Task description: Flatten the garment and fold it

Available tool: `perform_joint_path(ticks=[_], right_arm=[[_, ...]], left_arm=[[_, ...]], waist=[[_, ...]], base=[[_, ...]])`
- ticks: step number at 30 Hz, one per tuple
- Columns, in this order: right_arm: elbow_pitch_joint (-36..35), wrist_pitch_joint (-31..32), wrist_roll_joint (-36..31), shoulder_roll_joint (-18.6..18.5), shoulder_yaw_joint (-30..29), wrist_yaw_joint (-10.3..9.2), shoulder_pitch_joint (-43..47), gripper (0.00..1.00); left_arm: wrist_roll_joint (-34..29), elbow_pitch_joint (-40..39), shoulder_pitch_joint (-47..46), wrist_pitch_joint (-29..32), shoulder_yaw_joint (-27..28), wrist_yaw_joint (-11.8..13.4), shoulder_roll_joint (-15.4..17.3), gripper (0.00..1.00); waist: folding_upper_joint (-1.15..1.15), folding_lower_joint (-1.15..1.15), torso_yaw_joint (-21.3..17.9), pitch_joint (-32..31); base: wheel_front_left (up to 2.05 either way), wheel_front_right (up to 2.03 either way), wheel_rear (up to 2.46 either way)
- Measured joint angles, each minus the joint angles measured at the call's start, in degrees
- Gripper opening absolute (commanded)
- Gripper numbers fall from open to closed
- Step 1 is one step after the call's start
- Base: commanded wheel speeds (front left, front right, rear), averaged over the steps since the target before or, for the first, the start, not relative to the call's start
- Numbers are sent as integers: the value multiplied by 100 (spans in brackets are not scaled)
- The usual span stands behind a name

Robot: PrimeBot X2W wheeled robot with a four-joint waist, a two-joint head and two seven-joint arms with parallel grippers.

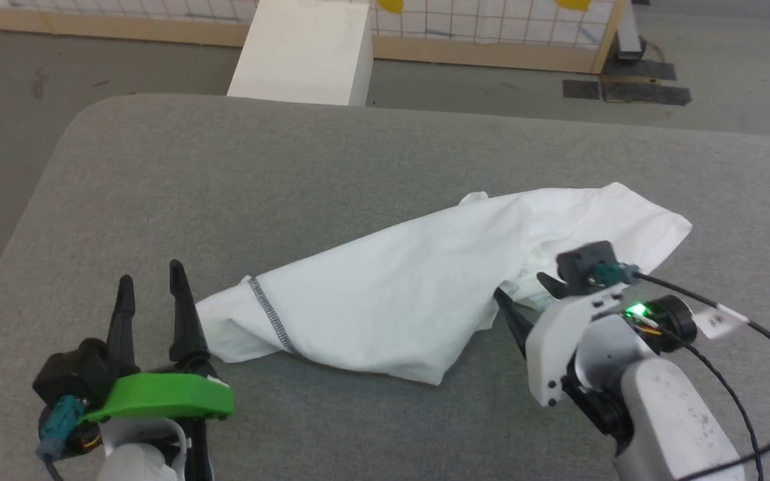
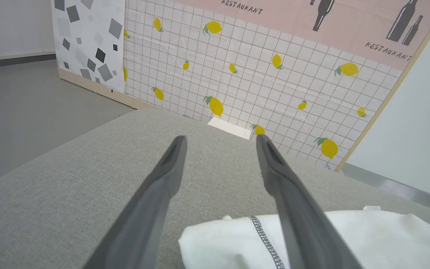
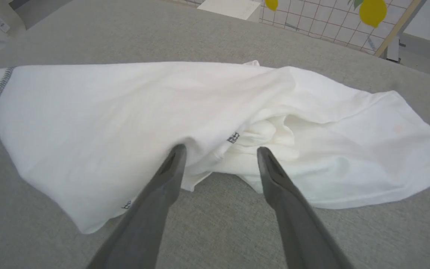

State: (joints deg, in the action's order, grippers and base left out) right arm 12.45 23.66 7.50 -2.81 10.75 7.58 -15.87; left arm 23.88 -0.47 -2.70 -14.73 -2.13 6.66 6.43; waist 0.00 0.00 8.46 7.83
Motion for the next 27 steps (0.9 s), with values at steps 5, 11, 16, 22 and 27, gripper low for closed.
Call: perform_joint_path(ticks=[5, 11, 16, 22, 27], right_arm=[[538, 270, -51, -31, 236, 0, -391, 100], [787, 346, 88, -46, 369, 0, -558, 0], [449, 147, 425, -160, 192, 0, -549, 0], [-788, 508, 557, -463, -887, 0, 166, 0], [-1694, 1352, 290, -382, -2082, 0, 1271, 0]], left_arm=[[-177, 63, 5, -1, 129, -219, -154, 100], [-380, 56, 0, -1, 305, -316, -264, 100], [-434, 59, -1, -1, 358, -410, -301, 100], [-433, 105, -1, -1, 392, -464, -323, 100], [-431, 186, -2, -1, 364, -494, -332, 100]], waist=[[0, 0, 152, 144], [0, 0, 249, 265], [0, 0, 168, 229], [0, 0, 46, 131], [0, 0, -84, 112]], base=[[0, 0, 0], [0, 0, 0], [0, 0, 0], [0, 0, 0], [0, 0, 0]])
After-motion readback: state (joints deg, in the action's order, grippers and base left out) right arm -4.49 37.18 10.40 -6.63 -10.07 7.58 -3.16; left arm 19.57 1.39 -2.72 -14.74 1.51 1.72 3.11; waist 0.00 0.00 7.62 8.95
